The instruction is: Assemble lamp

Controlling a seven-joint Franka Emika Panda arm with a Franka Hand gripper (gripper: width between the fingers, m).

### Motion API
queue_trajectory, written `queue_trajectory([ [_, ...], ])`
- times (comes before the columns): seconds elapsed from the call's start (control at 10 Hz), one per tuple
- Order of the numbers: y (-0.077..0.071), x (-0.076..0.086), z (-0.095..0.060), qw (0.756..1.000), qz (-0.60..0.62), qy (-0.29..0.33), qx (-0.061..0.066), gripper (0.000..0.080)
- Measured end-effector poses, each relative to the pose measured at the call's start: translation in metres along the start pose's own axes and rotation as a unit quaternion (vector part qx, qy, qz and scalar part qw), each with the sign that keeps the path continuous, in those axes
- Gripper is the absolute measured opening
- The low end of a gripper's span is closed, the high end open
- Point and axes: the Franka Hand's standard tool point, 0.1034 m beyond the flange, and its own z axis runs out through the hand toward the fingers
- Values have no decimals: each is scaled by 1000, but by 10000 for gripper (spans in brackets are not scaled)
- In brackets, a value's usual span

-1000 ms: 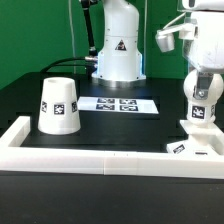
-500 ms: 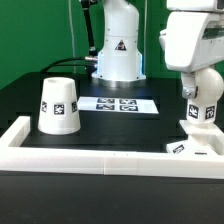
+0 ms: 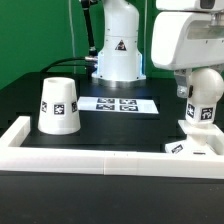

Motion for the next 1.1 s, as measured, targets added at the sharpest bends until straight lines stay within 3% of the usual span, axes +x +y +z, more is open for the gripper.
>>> queue_trajectory([
  [0.2,-1,1,0,997,78,3,0,577],
  [0.5,-4,-1,1,971,238,31,1,577],
  [1.0,-3,-1,1,923,384,31,5,577],
  [1.1,-4,-1,1,898,440,29,12,577],
])
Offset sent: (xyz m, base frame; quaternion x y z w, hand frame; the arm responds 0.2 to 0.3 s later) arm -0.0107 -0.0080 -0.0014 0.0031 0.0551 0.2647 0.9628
